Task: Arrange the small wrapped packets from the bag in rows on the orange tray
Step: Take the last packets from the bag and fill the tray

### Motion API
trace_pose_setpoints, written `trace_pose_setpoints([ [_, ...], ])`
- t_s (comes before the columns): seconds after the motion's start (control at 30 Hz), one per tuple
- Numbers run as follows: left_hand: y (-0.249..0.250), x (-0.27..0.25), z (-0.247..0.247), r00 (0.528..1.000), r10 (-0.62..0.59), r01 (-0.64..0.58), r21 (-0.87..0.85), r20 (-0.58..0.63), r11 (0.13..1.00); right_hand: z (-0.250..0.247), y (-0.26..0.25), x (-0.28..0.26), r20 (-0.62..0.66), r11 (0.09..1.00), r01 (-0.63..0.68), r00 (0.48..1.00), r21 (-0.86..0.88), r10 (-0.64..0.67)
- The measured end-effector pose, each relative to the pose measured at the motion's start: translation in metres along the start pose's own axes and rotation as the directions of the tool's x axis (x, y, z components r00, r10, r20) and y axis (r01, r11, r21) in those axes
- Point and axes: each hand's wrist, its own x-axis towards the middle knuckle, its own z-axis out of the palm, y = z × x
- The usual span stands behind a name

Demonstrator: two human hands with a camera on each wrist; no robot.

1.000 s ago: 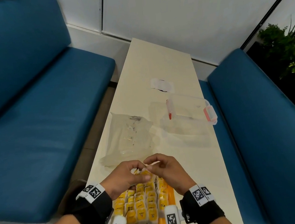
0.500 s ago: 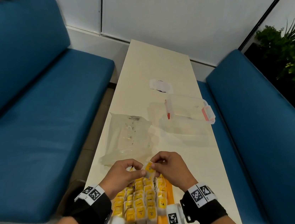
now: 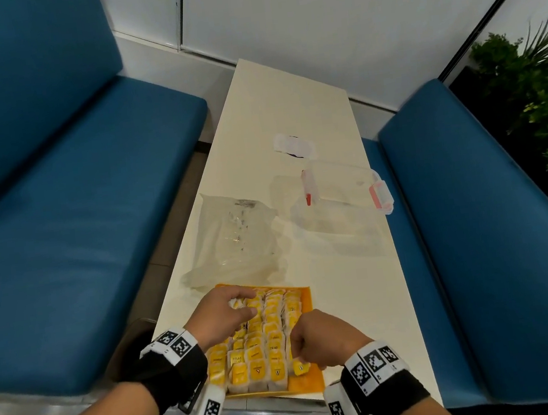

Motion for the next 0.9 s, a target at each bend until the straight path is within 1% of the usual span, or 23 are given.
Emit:
trace_pose_setpoints([
  [0.1, -0.001, 0.000, 0.001, 1.000, 0.000, 0.000, 0.018, 0.003, 1.000, 0.007, 0.000, 0.003, 0.098, 0.998, -0.030, 0.995, -0.048, 0.035],
  [0.17, -0.001, -0.001, 0.001, 1.000, -0.001, 0.001, 0.029, 0.003, 1.000, 0.010, -0.003, 0.006, 0.109, 0.998, -0.041, 0.993, -0.053, 0.047],
  [0.27, -0.001, -0.002, 0.001, 1.000, -0.004, 0.004, 0.028, -0.001, 1.000, 0.017, -0.006, 0.014, 0.065, 0.993, -0.057, 0.996, -0.104, 0.064],
  [0.37, -0.002, -0.001, 0.001, 1.000, -0.007, 0.007, 0.021, -0.006, 1.000, 0.025, -0.009, 0.020, 0.003, 0.980, -0.113, 0.993, -0.161, 0.114],
  [0.5, -0.004, 0.000, 0.001, 1.000, -0.007, 0.007, 0.006, -0.003, 1.000, 0.037, -0.010, 0.025, -0.092, 0.966, -0.205, 0.977, -0.157, 0.192],
  [0.63, -0.004, 0.002, 0.000, 1.000, -0.014, 0.014, -0.003, 0.000, 1.000, 0.048, -0.010, 0.031, -0.184, 0.968, -0.211, 0.965, -0.134, 0.185],
  [0.9, -0.003, 0.002, -0.001, 1.000, -0.014, 0.014, -0.007, 0.015, 1.000, 0.049, -0.005, 0.031, -0.232, 0.970, -0.218, 0.954, -0.105, 0.189],
])
